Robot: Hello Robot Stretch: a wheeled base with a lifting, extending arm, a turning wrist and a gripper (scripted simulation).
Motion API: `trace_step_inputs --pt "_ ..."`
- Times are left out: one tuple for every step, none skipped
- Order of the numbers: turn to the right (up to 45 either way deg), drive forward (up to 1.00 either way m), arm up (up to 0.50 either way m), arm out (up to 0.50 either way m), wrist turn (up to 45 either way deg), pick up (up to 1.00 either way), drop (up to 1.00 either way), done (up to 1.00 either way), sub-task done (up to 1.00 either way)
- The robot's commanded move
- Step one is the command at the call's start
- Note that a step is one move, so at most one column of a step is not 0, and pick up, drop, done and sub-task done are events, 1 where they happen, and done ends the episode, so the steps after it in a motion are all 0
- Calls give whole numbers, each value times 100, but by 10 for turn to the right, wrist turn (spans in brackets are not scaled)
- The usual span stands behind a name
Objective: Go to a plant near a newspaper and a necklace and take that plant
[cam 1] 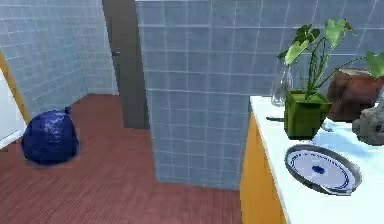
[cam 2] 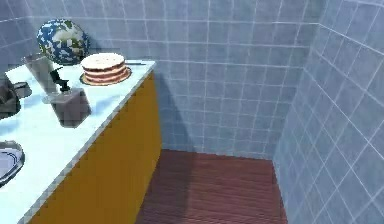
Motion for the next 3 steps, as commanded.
trace_step_inputs --pt "-450 0 0 0 0 0 0 0 0" --pt "-450 0 0 0 0 0 0 0 0" --pt "0 75 0 0 0 0 0 0 0"
